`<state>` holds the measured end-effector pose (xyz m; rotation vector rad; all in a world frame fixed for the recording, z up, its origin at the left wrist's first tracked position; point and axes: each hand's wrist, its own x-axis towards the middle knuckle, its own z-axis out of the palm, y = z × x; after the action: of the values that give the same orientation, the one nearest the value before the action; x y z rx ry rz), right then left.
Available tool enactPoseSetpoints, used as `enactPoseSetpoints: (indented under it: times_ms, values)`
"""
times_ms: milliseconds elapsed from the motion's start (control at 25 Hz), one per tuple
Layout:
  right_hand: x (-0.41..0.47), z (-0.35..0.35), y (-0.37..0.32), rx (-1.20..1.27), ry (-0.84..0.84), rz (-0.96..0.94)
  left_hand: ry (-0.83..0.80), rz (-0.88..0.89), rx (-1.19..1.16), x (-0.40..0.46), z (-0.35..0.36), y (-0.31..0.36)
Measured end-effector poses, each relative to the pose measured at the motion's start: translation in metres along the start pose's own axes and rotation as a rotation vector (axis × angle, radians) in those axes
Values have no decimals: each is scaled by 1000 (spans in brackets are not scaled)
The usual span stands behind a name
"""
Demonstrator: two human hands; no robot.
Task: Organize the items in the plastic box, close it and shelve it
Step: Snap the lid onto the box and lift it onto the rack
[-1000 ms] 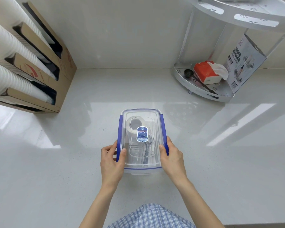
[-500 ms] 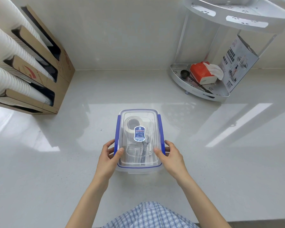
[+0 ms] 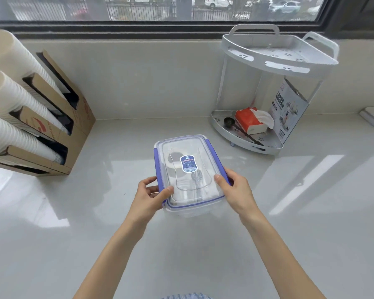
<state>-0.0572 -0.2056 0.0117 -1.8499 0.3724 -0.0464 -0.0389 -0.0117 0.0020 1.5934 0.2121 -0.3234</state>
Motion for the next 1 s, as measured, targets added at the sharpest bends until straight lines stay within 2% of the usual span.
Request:
enactPoseSetpoints:
  times_ms: [480,680,1000]
  values:
    - [46,-118,-120,15,116,-344,-223,239,-180,28,70,138]
    - [77,-165,-153,46,175,-384,-317,260,-238,43,104,194]
    - [142,-228,-199,-90,203,-465,-423,228,-246,71,160,267]
